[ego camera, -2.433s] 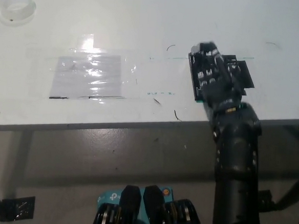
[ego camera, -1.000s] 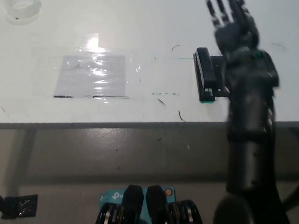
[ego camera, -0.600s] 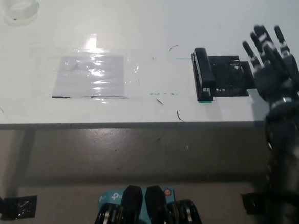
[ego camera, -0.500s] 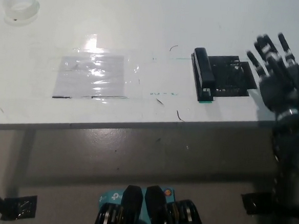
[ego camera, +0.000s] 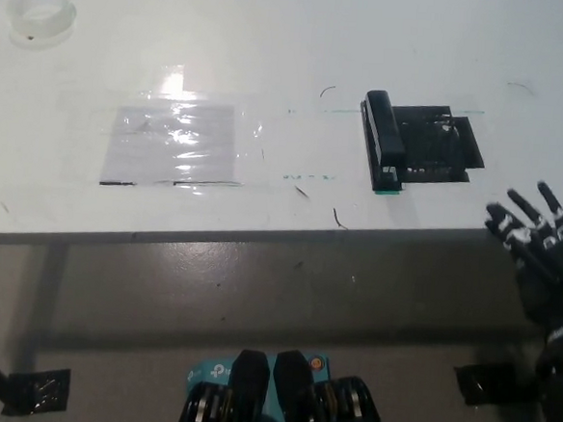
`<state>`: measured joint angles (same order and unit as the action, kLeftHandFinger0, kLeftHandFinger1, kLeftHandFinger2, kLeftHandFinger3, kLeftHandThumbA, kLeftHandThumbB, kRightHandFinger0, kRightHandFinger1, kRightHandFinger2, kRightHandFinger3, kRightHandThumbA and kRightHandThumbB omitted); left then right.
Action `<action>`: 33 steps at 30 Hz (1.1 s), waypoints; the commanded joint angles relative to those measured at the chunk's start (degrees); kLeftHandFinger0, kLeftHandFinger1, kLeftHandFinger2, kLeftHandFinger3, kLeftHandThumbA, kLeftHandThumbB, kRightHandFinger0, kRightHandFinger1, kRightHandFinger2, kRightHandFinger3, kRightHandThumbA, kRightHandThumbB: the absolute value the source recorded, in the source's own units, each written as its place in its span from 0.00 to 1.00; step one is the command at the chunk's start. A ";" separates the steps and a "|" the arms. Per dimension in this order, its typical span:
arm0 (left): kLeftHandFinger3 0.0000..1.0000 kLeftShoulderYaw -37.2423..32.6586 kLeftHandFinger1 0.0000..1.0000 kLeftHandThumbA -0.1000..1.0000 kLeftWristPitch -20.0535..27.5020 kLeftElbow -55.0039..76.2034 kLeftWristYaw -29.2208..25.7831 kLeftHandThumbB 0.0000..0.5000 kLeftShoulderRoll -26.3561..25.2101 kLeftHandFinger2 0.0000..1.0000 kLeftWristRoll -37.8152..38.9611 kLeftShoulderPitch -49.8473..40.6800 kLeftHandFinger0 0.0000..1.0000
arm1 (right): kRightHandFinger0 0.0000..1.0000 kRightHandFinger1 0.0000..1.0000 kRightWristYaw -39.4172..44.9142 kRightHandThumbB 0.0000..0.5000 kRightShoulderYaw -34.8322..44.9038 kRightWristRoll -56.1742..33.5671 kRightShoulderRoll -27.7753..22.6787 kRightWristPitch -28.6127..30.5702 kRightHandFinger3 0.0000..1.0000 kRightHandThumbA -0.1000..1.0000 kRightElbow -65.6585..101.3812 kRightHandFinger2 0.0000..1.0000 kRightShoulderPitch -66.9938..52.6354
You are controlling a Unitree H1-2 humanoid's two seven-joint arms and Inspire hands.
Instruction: A stapler is kept infront of the robot on the black mark on the desk and the robot uses its right hand to lift the top of the stapler to open it
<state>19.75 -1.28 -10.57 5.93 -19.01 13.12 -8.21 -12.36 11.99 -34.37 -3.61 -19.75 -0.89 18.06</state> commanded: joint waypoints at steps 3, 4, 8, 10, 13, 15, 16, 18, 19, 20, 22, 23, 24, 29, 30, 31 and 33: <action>0.78 0.85 0.54 1.00 0.14 1.55 0.32 0.38 -1.63 0.67 0.61 -0.11 0.44 | 0.59 0.62 6.44 0.30 -1.09 5.35 -1.75 8.15 0.92 1.00 -0.69 0.70 -2.78; 0.80 0.81 0.54 1.00 0.35 1.32 0.41 0.37 -1.67 0.67 0.58 -0.08 0.43 | 0.58 0.61 6.18 0.31 -1.03 6.21 -1.97 8.35 0.91 0.99 -1.11 0.69 -3.81; 0.82 0.89 0.53 1.00 -1.17 2.44 0.00 0.34 -1.49 0.70 0.69 -0.27 0.43 | 0.55 0.60 6.97 0.33 -1.97 10.17 -3.23 11.42 0.88 1.00 -2.65 0.65 -5.90; 0.84 0.93 0.55 1.00 -1.90 2.98 -0.35 0.29 -1.39 0.72 0.53 -0.29 0.45 | 0.53 0.58 6.98 0.39 -1.83 11.19 -3.59 12.48 0.85 1.00 -3.88 0.63 -6.64; 0.80 0.67 0.53 1.00 -1.30 2.42 -0.33 0.35 -0.51 0.70 0.36 -0.09 0.45 | 0.49 0.54 7.97 0.37 -0.74 11.84 -4.60 15.44 0.83 0.96 -6.56 0.60 -7.57; 0.77 0.66 0.53 1.00 0.93 0.74 0.47 0.36 -0.75 0.68 0.56 0.18 0.43 | 0.49 0.52 7.90 0.35 -1.22 15.31 -5.70 19.94 0.78 0.96 -10.91 0.57 -7.43; 0.77 0.51 0.54 1.00 1.28 0.52 0.55 0.39 -0.94 0.68 0.29 0.18 0.43 | 0.51 0.54 7.67 0.40 -1.43 16.43 -6.08 20.92 0.77 0.98 -12.16 0.58 -7.44; 0.78 0.28 0.54 1.00 1.20 0.34 0.03 0.40 -0.83 0.68 0.04 1.29 0.43 | 0.53 0.56 7.44 0.40 -1.25 17.09 -6.82 21.87 0.76 0.98 -14.37 0.58 -5.93; 0.79 0.54 0.55 1.00 1.15 0.46 0.08 0.35 -1.11 0.69 0.26 1.27 0.44 | 0.53 0.57 6.42 0.37 -0.80 17.32 -6.38 22.51 0.77 0.96 -15.93 0.59 -5.34; 0.79 0.64 0.56 1.00 1.16 0.55 0.07 0.34 -1.21 0.71 0.27 1.25 0.45 | 0.53 0.57 6.04 0.36 -0.78 17.78 -6.32 23.25 0.77 0.96 -16.89 0.59 -5.07; 0.77 1.02 0.55 1.00 1.20 0.77 0.23 0.34 -1.09 0.70 0.88 1.08 0.45 | 0.53 0.57 5.47 0.32 -0.60 18.67 -6.19 24.53 0.77 0.97 -18.74 0.60 -4.39; 0.79 0.98 0.56 1.00 1.23 0.84 0.20 0.32 -1.11 0.71 0.71 1.04 0.46 | 0.53 0.57 5.80 0.34 -0.20 18.25 -6.03 25.57 0.77 0.97 -19.61 0.61 -4.36; 0.77 1.05 0.56 1.00 1.11 1.11 0.05 0.31 -1.02 0.70 0.67 0.94 0.46 | 0.50 0.55 5.63 0.35 0.28 17.93 -5.75 25.72 0.78 0.97 -20.14 0.61 -4.26; 0.75 1.02 0.54 1.00 0.13 1.59 -0.47 0.28 -0.59 0.66 0.54 1.22 0.43 | 0.46 0.50 4.16 0.34 1.19 19.51 -5.00 27.43 0.73 0.96 -21.13 0.57 -4.38; 0.76 0.99 0.54 1.00 0.28 1.39 -0.43 0.27 -0.64 0.68 0.47 1.25 0.44 | 0.45 0.50 4.37 0.35 1.33 19.56 -4.85 28.08 0.72 0.96 -21.48 0.56 -4.39; 0.76 0.94 0.54 1.00 0.25 1.32 -0.49 0.26 -0.69 0.68 0.30 1.27 0.45 | 0.43 0.48 4.60 0.39 1.46 19.41 -4.76 28.46 0.70 0.96 -22.06 0.54 -4.24; 0.77 0.84 0.54 1.00 0.23 1.76 -0.54 0.22 -0.93 0.68 -0.10 1.02 0.44 | 0.43 0.47 4.65 0.39 1.50 19.77 -4.49 28.71 0.69 0.96 -21.96 0.54 -4.89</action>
<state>19.89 -2.24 -10.35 5.89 -19.02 13.10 -7.26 -7.37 12.59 -16.55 -8.09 3.87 -22.92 12.10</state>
